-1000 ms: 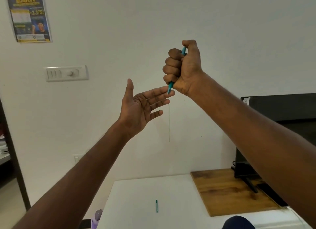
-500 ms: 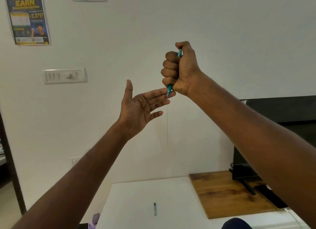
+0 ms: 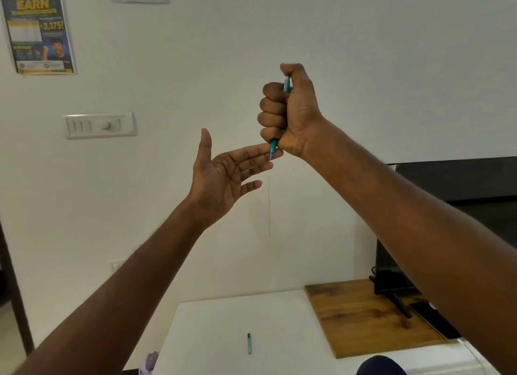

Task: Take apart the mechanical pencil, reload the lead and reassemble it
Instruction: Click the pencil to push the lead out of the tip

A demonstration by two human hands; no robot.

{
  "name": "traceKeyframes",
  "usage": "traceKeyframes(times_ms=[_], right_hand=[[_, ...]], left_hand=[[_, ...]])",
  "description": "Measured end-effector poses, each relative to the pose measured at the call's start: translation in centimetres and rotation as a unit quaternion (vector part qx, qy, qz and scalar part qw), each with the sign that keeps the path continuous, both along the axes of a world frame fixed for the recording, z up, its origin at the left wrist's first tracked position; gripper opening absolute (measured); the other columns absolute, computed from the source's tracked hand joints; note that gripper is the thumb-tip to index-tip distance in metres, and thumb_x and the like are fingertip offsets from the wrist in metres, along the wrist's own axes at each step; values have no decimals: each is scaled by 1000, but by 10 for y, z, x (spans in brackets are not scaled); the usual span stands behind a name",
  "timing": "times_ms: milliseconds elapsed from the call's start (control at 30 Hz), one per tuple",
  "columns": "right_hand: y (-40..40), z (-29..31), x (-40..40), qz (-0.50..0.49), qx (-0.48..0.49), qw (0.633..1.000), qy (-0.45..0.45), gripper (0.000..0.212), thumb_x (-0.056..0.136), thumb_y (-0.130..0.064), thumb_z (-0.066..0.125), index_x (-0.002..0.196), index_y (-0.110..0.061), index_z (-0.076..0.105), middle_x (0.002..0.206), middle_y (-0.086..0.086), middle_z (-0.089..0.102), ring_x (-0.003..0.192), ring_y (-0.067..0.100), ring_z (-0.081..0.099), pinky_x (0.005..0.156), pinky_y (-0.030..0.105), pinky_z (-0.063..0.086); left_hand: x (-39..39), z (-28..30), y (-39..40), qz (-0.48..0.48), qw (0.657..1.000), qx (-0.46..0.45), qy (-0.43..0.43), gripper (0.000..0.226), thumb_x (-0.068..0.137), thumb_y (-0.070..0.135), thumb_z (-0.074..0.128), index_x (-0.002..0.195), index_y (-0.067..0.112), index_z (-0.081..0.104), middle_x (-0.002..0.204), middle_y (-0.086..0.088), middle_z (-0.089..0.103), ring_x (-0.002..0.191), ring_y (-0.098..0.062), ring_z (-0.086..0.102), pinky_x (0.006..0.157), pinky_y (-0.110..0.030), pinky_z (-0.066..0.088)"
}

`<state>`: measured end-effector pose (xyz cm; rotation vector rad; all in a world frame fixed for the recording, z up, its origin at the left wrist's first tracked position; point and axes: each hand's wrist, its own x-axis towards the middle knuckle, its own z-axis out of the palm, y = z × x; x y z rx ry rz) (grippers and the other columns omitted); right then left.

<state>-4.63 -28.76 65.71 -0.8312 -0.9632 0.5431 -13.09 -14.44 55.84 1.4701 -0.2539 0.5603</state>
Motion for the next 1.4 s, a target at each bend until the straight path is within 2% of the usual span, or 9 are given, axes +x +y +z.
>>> traceKeyframes(times_ms=[67,233,333,533,667,933,1167,1267,1400], right_hand=[[-2,-1,0,18,-2,1000,-4,67,104,-62,31,49,-23,30,43,-7,26,38,8,20,43,18,20],[-1,-2,2,10,2,1000,-19,59,104,-46,26,51,-22,30,45,-6,26,39,8,19,45,17,21],[1,-5,2,3,17,1000,-3,56,103,-49,28,53,-23,28,46,-7,24,41,9,17,43,17,22],[11,-25,21,-2,12,1000,16,49,102,-45,27,58,-25,20,49,-7,18,43,10,12,44,17,18],[25,-48,36,-5,4,999,36,51,103,-48,28,58,-24,20,49,-7,18,42,10,13,44,17,18],[54,-93,60,-29,-25,998,50,55,105,-48,27,56,-23,24,48,-7,20,43,10,13,43,19,20],[71,-133,80,-29,-55,997,53,50,104,-50,27,61,-25,17,53,-6,13,46,12,9,46,21,15],[81,-149,89,-44,-67,996,45,45,103,-42,26,64,-24,14,52,-6,13,46,13,8,48,21,15],[90,-177,101,-34,-79,995,56,48,104,-47,28,63,-25,14,53,-6,12,46,13,8,48,23,13]], left_hand=[[0,0,-1,-2,1000,3,-2,110,98,83,-3,119,20,84,139,-9,76,121,-20,76,99,-46,49],[3,-7,4,-18,1000,26,0,109,97,83,-5,122,25,84,142,-4,75,126,-19,74,103,-48,47],[10,-19,14,36,997,63,6,103,100,80,-2,127,27,82,141,-1,75,127,-19,72,103,-50,46],[35,-87,46,187,978,77,48,47,113,55,41,120,31,82,123,9,83,116,-18,74,101,-49,53],[47,-127,56,173,981,68,54,30,110,49,54,120,39,81,125,11,82,113,-14,72,93,-40,53],[77,-164,61,147,977,142,67,29,112,45,53,120,37,80,120,11,83,105,-7,74,88,-35,54],[95,-289,101,191,932,231,202,20,110,32,60,114,33,79,105,21,84,93,3,71,85,-25,50],[98,-346,116,211,908,271,239,17,109,26,63,111,31,79,102,25,83,99,10,71,91,-24,51],[99,-415,127,248,884,293,267,19,106,20,67,109,37,75,104,21,82,101,8,71,84,-24,49]])
